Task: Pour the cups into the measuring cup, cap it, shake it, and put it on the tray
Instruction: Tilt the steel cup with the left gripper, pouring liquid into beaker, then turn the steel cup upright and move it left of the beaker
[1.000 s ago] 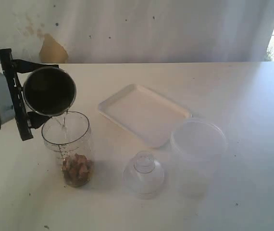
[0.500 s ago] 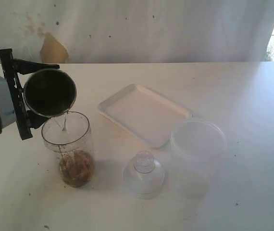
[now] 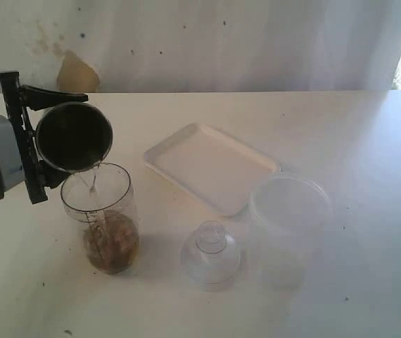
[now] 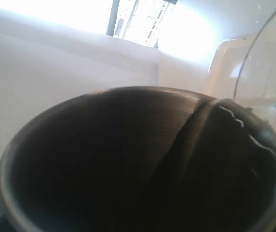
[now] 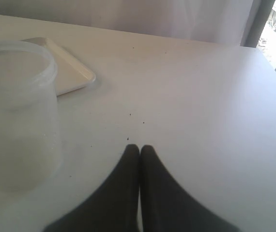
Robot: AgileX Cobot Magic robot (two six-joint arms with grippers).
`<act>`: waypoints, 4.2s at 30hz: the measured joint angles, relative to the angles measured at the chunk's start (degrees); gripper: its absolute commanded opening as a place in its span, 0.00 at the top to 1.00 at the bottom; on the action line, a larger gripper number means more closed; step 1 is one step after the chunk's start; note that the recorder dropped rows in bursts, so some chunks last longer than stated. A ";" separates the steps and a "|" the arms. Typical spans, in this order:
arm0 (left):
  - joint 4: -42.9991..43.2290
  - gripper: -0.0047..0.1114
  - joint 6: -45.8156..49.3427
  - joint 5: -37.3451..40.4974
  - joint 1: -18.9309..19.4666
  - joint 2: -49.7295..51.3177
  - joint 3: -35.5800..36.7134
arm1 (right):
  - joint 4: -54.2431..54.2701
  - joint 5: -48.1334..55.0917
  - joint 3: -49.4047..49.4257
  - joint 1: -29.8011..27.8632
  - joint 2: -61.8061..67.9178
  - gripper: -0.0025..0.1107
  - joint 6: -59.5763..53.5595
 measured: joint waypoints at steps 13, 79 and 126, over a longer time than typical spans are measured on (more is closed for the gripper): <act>0.00 0.96 0.29 -0.10 0.00 0.00 0.00 | 0.00 0.00 0.00 0.00 0.00 0.98 0.00; -34.10 0.96 -56.80 13.55 0.00 14.08 -9.44 | 0.00 0.00 0.00 0.00 0.00 0.98 0.00; -35.10 0.06 -54.21 4.84 0.00 29.54 -19.31 | 0.00 0.00 0.00 0.00 0.00 0.98 0.00</act>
